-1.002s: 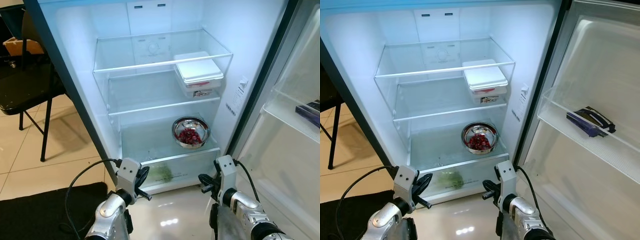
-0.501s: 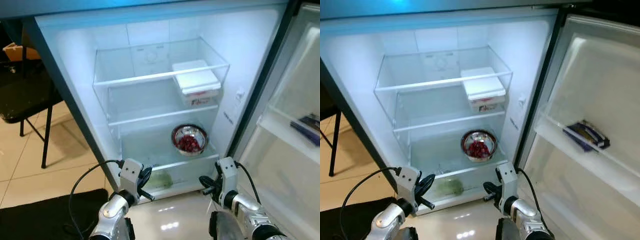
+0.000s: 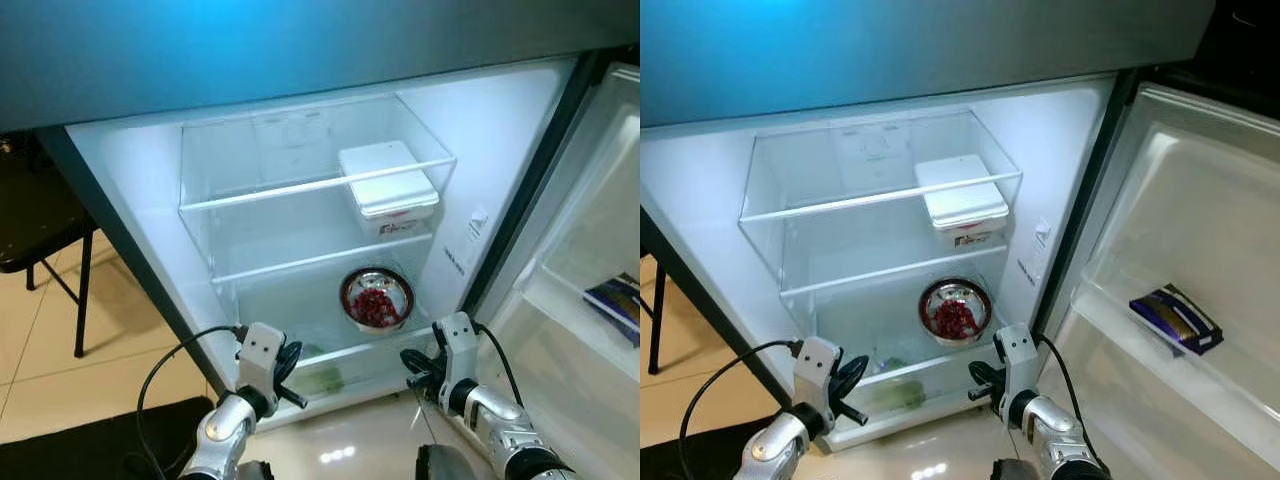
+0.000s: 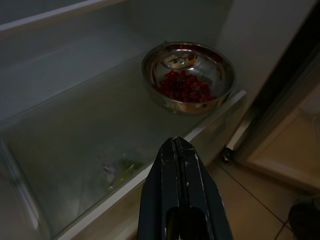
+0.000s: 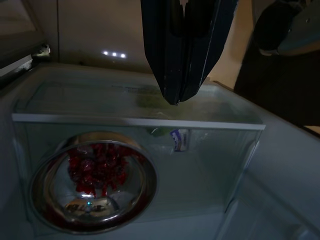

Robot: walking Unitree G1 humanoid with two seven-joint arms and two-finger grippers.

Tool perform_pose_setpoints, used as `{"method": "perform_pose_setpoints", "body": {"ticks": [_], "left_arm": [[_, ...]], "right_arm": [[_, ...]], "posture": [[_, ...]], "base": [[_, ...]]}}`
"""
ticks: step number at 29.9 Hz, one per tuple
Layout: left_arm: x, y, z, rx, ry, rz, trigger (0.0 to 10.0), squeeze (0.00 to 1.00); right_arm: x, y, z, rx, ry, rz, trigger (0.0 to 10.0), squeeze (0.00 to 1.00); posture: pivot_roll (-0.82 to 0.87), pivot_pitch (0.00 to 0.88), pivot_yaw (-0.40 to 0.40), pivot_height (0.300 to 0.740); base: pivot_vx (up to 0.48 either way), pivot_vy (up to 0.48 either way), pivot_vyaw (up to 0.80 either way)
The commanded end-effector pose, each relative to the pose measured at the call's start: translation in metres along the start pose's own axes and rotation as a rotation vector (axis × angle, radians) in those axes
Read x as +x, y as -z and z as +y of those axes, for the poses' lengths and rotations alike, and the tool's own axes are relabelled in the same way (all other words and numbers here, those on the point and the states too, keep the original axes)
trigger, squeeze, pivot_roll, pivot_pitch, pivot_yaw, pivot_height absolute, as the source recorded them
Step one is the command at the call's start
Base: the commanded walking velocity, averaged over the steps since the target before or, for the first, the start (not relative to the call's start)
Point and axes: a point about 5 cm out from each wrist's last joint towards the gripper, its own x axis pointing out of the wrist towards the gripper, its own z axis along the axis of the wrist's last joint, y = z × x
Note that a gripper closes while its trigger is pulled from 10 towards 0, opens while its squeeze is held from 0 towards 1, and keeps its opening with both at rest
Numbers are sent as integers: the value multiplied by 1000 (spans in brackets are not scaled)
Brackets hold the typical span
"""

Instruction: Restocking fridge

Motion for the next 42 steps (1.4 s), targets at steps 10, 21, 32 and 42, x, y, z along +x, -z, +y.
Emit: {"method": "perform_pose_setpoints", "body": {"ticks": [10, 21, 32, 42], "left_arm": [[-2, 7, -2, 12, 12, 37, 10000, 0], [-3, 12, -2, 20, 5, 67, 10000, 0], [-4, 14, 0, 34, 7, 86, 10000, 0], [-5, 20, -4, 49, 28, 126, 10000, 0]], "right_arm": [[-3, 4, 1, 23, -13, -18, 10000, 0], [0, 2, 4, 35, -16, -20, 10000, 0], [0, 8, 5, 54, -9, -3, 10000, 0], [-2, 12, 4, 63, 2, 12, 10000, 0]], "posture": [[37, 0, -16, 603], [40, 0, -9, 648], [40, 0, -1, 688], [36, 0, 4, 728]], "base": [[0, 0, 0], [0, 0, 0], [0, 0, 0], [0, 0, 0]]}}
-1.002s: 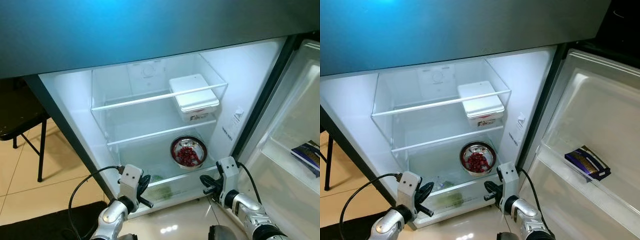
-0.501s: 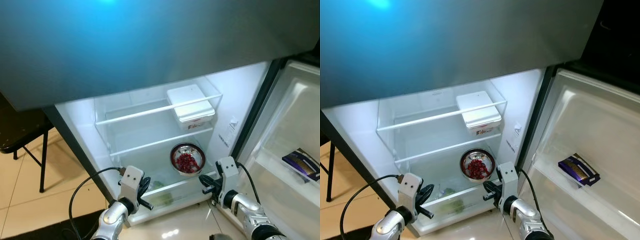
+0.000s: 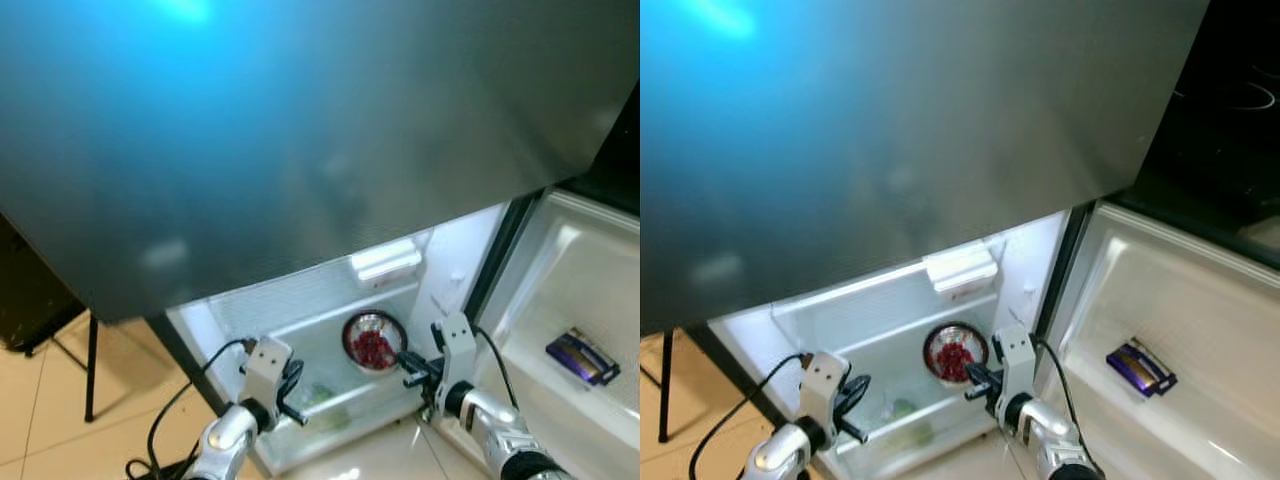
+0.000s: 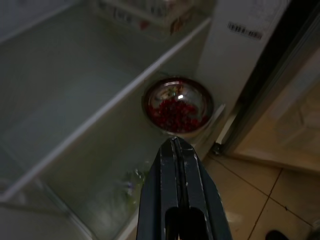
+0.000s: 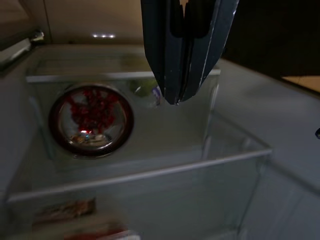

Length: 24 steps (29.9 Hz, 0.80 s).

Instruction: Restocking fridge

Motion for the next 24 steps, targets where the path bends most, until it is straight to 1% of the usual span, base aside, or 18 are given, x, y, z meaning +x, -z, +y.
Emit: {"method": "perform_pose_setpoints", "body": {"ticks": [1, 4, 7, 8, 10, 13, 15, 16, 17, 18, 19, 20, 22, 24], "left_arm": [[-3, 5, 0, 14, 4, 29, 10000, 0], [-3, 6, 0, 13, 5, 35, 10000, 0], [-6, 15, -3, 1, 6, 83, 10000, 0], [-6, 15, -3, 1, 6, 83, 10000, 0], [-9, 21, -4, -11, 0, 116, 10000, 0], [-10, 23, -4, -16, -3, 125, 10000, 0], [-13, 29, -4, -27, -11, 158, 10000, 0], [-13, 29, -4, -27, -11, 158, 10000, 0], [-18, 38, -5, -49, -28, 204, 10000, 0], [-18, 38, -5, -49, -28, 204, 10000, 0], [-20, 42, -6, -64, -37, 223, 10000, 0], [-20, 42, -6, -64, -37, 223, 10000, 0], [-27, 54, -8, -112, -74, 280, 10000, 0], [-36, 65, -10, -145, -108, 331, 10000, 0]], "right_arm": [[-4, 10, -1, 22, 14, 27, 10000, 0], [-5, 11, -2, 24, 17, 34, 10000, 0], [-15, 28, -7, 29, 50, 103, 10000, 0], [-15, 28, -7, 29, 50, 103, 10000, 0], [-23, 40, -10, 39, 76, 153, 10000, 0], [-25, 44, -11, 43, 84, 167, 10000, 0], [-33, 56, -12, 40, 105, 220, 10000, 0], [-33, 56, -12, 40, 105, 220, 10000, 0], [-43, 71, -15, 42, 154, 290, 10000, 0], [-43, 71, -15, 42, 154, 290, 10000, 0], [-48, 77, -18, 34, 193, 326, 10000, 0], [-48, 77, -18, 34, 193, 326, 10000, 0], [-64, 93, -25, 19, 286, 416, 10000, 0], [-80, 107, -31, 40, 365, 470, 10000, 0]], "posture": [[36, 0, 4, 728], [36, 0, 4, 733], [33, 0, 1, 740], [33, 0, 1, 740], [30, 0, -1, 740], [30, 0, -1, 740], [25, 0, -2, 740], [25, 0, -2, 740], [21, 0, -7, 740], [21, 0, -7, 740], [21, 0, -8, 740], [21, 0, -8, 740], [11, 0, -18, 740], [5, 0, -24, 740]], "base": [[0, 0, 0], [0, 0, 0], [0, 0, 0], [0, 0, 0], [0, 0, 0], [0, 0, 0], [0, 0, 0], [0, 0, 0], [0, 0, 0], [0, 0, 0], [0, 0, 0], [0, 0, 0], [0, 0, 0], [0, 0, 0]]}}
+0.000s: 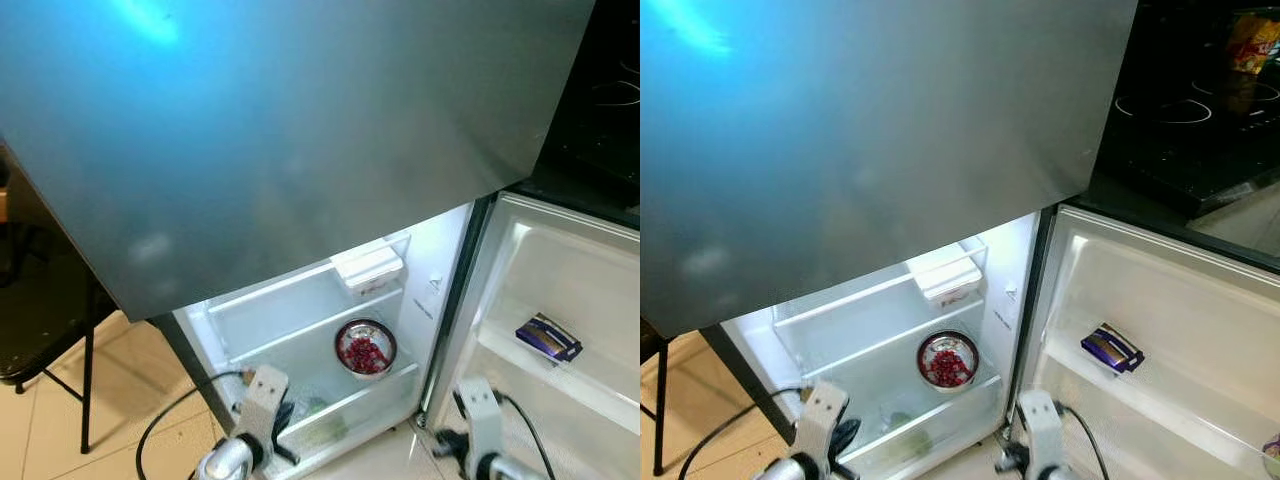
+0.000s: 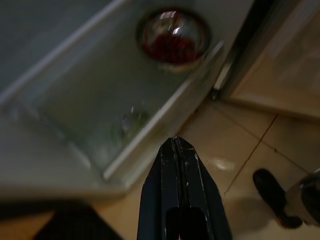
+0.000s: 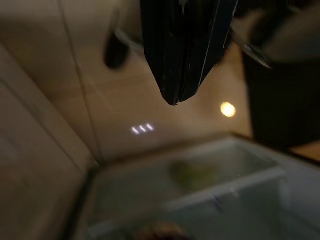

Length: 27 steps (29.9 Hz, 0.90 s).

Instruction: Restocking fridge

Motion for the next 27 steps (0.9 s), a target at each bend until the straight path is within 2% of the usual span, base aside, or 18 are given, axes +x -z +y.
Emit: {"method": "perform_pose_setpoints", "body": {"ticks": [1, 3, 4, 7, 8, 11, 16, 18, 21, 27], "left_arm": [[-8, 19, 3, -79, -61, 70, 10000, 0], [-13, 27, 6, -143, -108, 98, 10000, 0], [-13, 27, 6, -143, -108, 98, 10000, 0], [-20, 42, 6, -243, -161, 152, 10000, 0], [-20, 42, 6, -243, -161, 152, 10000, 0], [-30, 63, 1, -332, -182, 240, 10000, 0], [-35, 73, -4, -346, -168, 291, 10000, 0], [-42, 84, -10, -332, -137, 352, 10000, 0], [-45, 89, -11, -317, -129, 383, 10000, 0], [-45, 86, -4, -336, -164, 360, 10000, 0]], "right_arm": [[-9, 21, -12, 29, 82, 73, 10000, 0], [-16, 31, -23, 57, 136, 98, 10000, 0], [-16, 31, -23, 57, 136, 98, 10000, 0], [-25, 46, -35, 89, 217, 147, 10000, 0], [-25, 46, -35, 89, 217, 147, 10000, 0], [-32, 59, -38, 91, 243, 210, 10000, 0], [-31, 58, -40, 89, 245, 215, 10000, 0], [-30, 53, -41, 100, 267, 207, 10000, 0], [-28, 52, -39, 88, 277, 211, 10000, 0], [-28, 52, -39, 57, 300, 232, 10000, 0]], "posture": [[8, 0, -33, 740], [8, 0, -38, 740], [8, 0, -38, 740], [15, 0, -54, 740], [15, 0, -54, 740], [25, 0, -58, 740], [10, 0, -46, 740], [-6, 0, -39, 740], [-10, 0, -46, 740], [1, 0, -31, 740]], "base": [[0, 0, 0], [0, 0, 0], [0, 0, 0], [0, 0, 0], [0, 0, 0], [0, 0, 0], [0, 0, 0], [0, 0, 0], [0, 0, 0], [0, 0, 0]]}}
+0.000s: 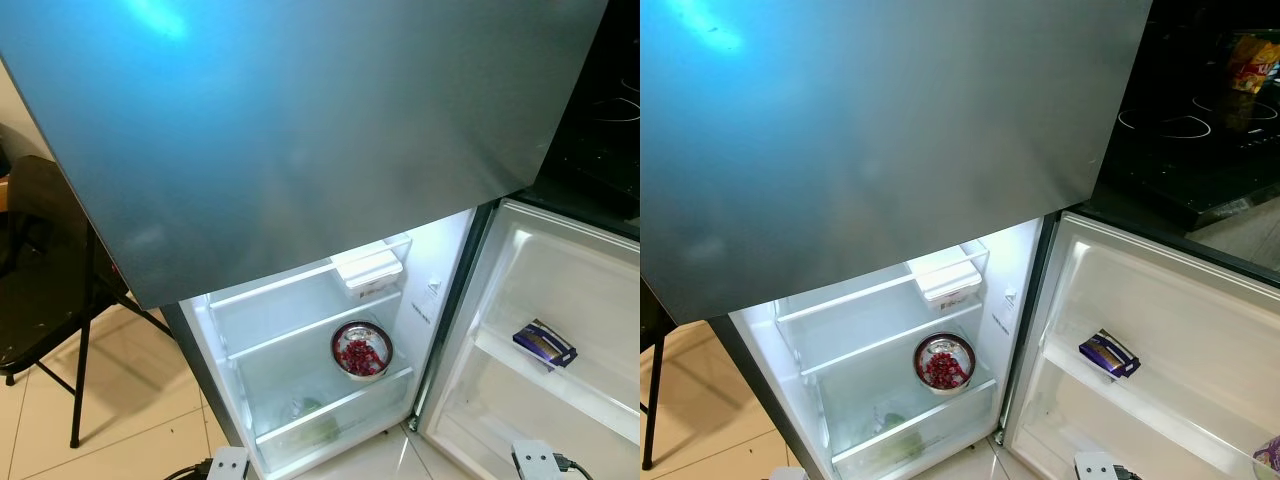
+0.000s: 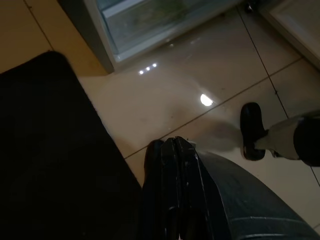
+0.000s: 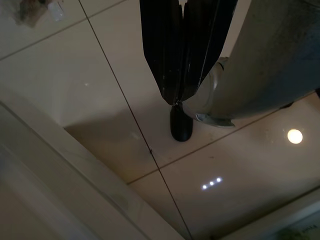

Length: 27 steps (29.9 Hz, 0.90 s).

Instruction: Restocking fridge

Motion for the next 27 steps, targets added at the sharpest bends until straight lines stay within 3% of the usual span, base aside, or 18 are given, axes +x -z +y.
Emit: {"method": "perform_pose_setpoints", "body": {"ticks": [1, 12, 27], "left_arm": [[-1, -2, 5, 7, -14, 5, 10000, 0], [2, -14, 5, 39, -11, -3, 10000, 0], [2, -4, 0, 35, -8, 34, 10000, 0]], "right_arm": [[1, -4, 2, -14, 4, 2, 10000, 0], [2, -3, 8, -41, 8, 16, 10000, 0], [2, -1, 6, -53, 19, 30, 10000, 0]], "posture": [[-4, 0, -22, 740], [15, 0, -21, 740], [12, 0, -22, 740]], "base": [[0, 0, 0], [0, 0, 0], [0, 0, 0]]}}
